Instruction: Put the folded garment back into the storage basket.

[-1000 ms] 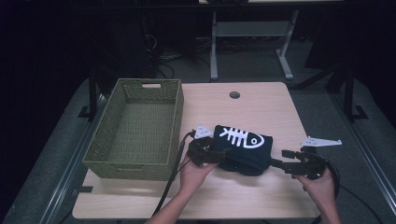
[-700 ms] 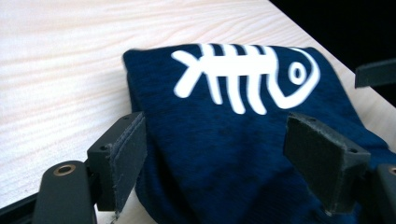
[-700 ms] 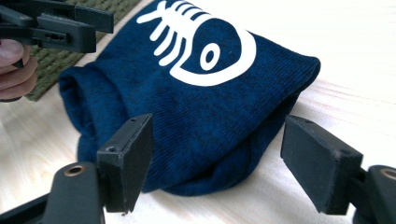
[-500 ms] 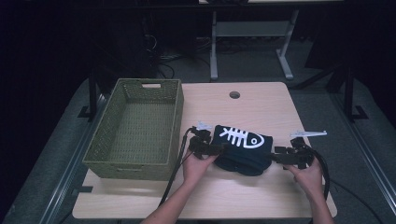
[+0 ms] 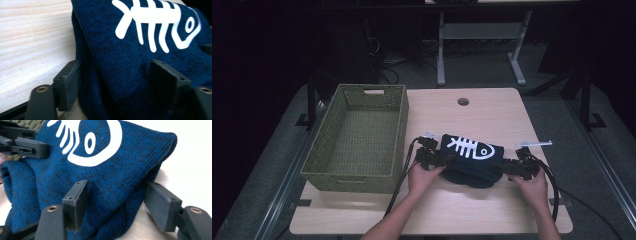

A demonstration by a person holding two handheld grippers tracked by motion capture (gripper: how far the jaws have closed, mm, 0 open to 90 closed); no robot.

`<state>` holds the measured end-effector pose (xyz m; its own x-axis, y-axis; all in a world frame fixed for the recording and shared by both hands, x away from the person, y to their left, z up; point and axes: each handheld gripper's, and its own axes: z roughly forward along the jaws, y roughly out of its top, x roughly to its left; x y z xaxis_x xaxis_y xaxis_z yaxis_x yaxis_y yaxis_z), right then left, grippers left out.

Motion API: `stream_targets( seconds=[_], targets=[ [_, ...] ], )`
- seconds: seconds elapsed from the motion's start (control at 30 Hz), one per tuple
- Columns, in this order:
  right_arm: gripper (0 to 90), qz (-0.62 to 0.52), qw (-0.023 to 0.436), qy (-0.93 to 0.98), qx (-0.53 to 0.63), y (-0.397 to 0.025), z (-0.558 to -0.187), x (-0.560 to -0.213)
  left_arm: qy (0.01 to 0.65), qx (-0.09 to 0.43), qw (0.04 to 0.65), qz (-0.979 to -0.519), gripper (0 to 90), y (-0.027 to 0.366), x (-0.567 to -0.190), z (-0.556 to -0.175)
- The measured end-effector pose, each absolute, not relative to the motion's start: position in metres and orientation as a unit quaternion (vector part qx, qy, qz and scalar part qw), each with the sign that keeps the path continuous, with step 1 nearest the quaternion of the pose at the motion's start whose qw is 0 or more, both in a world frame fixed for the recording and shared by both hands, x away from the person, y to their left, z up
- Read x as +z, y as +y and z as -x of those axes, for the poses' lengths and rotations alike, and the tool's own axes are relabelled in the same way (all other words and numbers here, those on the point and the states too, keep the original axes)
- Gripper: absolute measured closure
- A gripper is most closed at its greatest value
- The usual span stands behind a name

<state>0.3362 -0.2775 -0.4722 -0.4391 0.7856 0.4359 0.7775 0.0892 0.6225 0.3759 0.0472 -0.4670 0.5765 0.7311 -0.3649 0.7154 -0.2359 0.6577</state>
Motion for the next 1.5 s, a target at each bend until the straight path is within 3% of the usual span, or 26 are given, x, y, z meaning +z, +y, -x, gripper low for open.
stream_targets(
  seconds=[0.27, 0.57, 0.83, 1.5],
  targets=[
    [55.0, -0.535, 0.014, 0.741, 0.406, -0.268, -0.334, -0.473, 0.448, -0.019, 0.421, -0.788, 49.2, 0.043, -0.468, -0.371],
    [70.8, -0.536, -0.003, 0.735, 0.414, -0.270, -0.332, -0.469, 0.445, -0.034, 0.433, -0.783, 59.8, 0.041, -0.468, -0.367],
    [72.8, -0.531, -0.021, 0.731, 0.428, -0.274, -0.327, -0.460, 0.439, -0.066, 0.452, -0.773, 69.5, 0.041, -0.468, -0.363],
    [72.9, -0.516, -0.028, 0.720, 0.463, -0.290, -0.314, -0.418, 0.402, -0.061, 0.497, -0.767, 69.9, 0.039, -0.421, -0.349]
  ],
)
